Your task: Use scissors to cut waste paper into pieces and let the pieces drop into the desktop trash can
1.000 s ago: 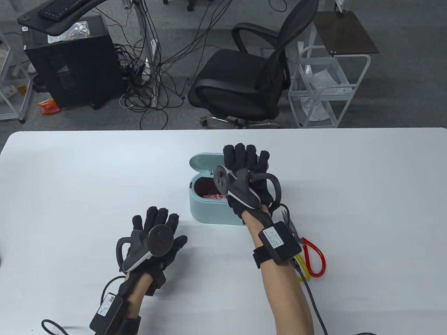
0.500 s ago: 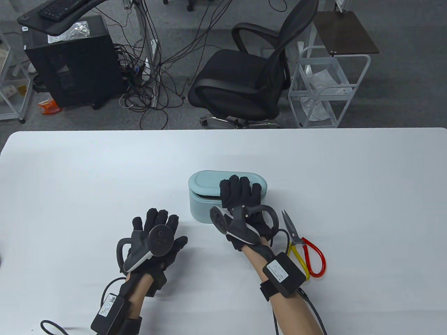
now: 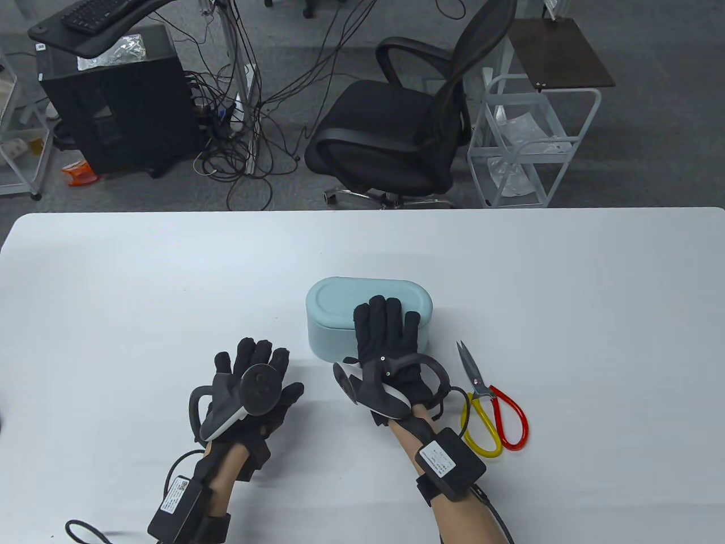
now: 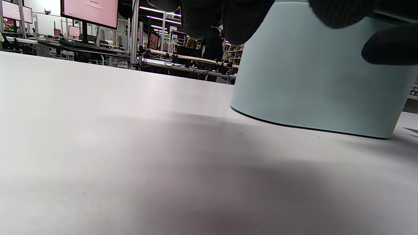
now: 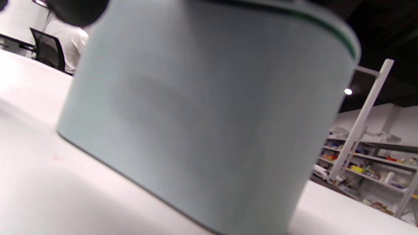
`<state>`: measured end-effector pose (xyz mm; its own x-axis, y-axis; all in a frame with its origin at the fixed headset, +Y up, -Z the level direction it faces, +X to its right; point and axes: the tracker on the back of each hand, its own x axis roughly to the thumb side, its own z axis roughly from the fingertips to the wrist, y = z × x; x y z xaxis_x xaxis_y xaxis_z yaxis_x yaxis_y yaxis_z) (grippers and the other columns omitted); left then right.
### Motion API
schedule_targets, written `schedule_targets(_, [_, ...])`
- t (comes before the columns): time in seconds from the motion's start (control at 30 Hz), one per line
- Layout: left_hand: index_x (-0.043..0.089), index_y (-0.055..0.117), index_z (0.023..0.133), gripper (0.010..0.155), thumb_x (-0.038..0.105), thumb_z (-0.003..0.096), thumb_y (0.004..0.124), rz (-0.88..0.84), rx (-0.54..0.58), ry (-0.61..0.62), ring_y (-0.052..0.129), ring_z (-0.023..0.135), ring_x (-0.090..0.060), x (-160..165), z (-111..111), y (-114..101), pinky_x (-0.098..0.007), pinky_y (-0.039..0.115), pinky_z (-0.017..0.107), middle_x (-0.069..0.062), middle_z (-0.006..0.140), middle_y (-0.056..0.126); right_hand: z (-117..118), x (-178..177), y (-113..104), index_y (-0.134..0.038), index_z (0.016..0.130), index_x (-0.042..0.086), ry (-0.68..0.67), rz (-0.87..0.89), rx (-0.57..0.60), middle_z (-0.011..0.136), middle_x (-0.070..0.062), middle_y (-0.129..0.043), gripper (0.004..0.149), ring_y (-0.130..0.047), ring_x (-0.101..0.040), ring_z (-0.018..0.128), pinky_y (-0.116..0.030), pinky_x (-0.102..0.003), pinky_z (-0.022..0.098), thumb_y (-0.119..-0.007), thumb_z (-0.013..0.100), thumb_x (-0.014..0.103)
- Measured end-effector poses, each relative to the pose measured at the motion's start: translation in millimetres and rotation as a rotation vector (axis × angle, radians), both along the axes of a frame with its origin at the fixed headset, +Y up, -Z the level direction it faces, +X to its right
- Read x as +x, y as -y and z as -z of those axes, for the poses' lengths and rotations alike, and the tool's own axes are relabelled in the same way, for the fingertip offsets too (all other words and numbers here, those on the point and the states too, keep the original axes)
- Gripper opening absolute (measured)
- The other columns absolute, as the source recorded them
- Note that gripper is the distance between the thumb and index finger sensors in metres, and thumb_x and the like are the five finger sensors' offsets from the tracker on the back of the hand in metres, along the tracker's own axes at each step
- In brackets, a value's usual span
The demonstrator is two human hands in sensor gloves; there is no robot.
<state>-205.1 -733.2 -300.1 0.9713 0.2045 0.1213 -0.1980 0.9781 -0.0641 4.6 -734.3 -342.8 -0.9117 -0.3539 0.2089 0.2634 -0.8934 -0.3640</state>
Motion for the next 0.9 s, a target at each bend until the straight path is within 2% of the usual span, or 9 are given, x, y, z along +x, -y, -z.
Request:
schedule_targets(0.23, [0.025, 0.057, 0.113, 0.078, 0.065, 0.0459, 0.063, 0.008, -0.004, -0.002, 0.037, 0.115, -0.042, 0, 0, 1, -0.07, 0.03, 0.075, -0.01, 0.123, 0.052, -1, -5, 1, -0.027, 0.106, 0.008, 0.001, -0.036, 0.021, 0.114, -0.024, -0.041, 0.092, -0.052, -0.05, 0.103, -0.051, -0.065, 0.073, -0.056, 0.04, 0.064])
schedule_targets(0.43, [0.025, 0.057, 0.113, 0.078, 0.065, 0.0459, 0.063, 0.004, -0.009, -0.011, 0.038, 0.115, -0.041, 0, 0, 1, -0.07, 0.03, 0.075, -0.01, 0.123, 0.052, -2, -7, 6, -0.025, 0.105, 0.005, 0.009, -0.153, 0.052, 0.113, -0.026, -0.041, 0.093, -0.054, -0.05, 0.101, -0.055, -0.064, 0.073, -0.054, 0.04, 0.065])
schedule_targets(0.7, [0.025, 0.057, 0.113, 0.078, 0.065, 0.0459, 0.063, 0.0, 0.001, -0.013, 0.037, 0.115, -0.041, -2, 1, 1, -0.07, 0.03, 0.075, -0.01, 0.123, 0.051, -2, -4, 2, -0.022, 0.106, 0.007, 0.011, -0.04, 0.004, 0.115, -0.025, -0.036, 0.094, -0.047, -0.052, 0.103, -0.049, -0.066, 0.074, -0.055, 0.04, 0.065])
schedule_targets(0.9, [0.025, 0.057, 0.113, 0.078, 0.065, 0.046, 0.063, 0.004, -0.001, -0.004, 0.037, 0.115, -0.041, -1, 2, 1, -0.07, 0.029, 0.075, -0.01, 0.124, 0.051, 0, 2, -9, -0.025, 0.107, 0.015, 0.017, 0.079, -0.056, 0.116, -0.019, -0.036, 0.089, -0.046, -0.048, 0.104, -0.046, -0.067, 0.074, -0.053, 0.041, 0.067])
